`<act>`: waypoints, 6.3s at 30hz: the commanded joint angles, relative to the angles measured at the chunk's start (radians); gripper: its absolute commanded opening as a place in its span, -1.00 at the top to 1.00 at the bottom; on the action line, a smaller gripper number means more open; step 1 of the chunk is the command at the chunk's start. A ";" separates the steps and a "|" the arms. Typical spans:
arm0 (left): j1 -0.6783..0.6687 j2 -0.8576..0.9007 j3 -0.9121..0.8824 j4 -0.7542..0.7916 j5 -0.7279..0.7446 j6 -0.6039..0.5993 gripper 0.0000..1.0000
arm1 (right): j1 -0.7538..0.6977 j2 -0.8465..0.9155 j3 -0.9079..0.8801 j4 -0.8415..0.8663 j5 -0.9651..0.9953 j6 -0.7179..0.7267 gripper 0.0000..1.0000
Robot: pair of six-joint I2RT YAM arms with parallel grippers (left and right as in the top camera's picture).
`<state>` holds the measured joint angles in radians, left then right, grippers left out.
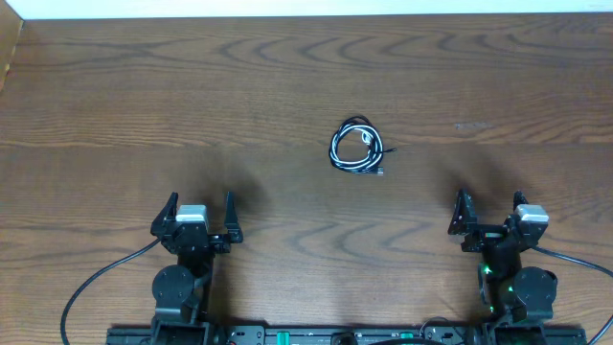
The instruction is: Untangle cables
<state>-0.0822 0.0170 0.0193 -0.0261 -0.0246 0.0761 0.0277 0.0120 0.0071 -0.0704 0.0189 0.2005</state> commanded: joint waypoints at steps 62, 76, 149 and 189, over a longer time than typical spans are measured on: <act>0.003 1.084 1.023 -0.639 0.377 -0.100 -0.96 | 0.006 -0.003 -0.002 -0.003 0.001 -0.007 -0.98; 0.002 1.310 1.206 -0.763 0.488 -0.100 -0.96 | 0.006 -0.003 -0.002 -0.003 0.001 -0.007 -0.99; -0.243 1.862 1.207 0.081 0.772 -0.411 -0.96 | 0.006 -0.003 -0.002 -0.003 0.001 -0.007 -0.99; -0.215 1.625 1.212 -0.089 0.615 -0.392 -0.97 | 0.006 -0.002 -0.001 0.034 -0.181 0.031 -0.99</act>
<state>-0.3027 1.6367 1.2121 -0.0975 0.5957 -0.3328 0.0277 0.0128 0.0071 -0.0536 -0.0799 0.2134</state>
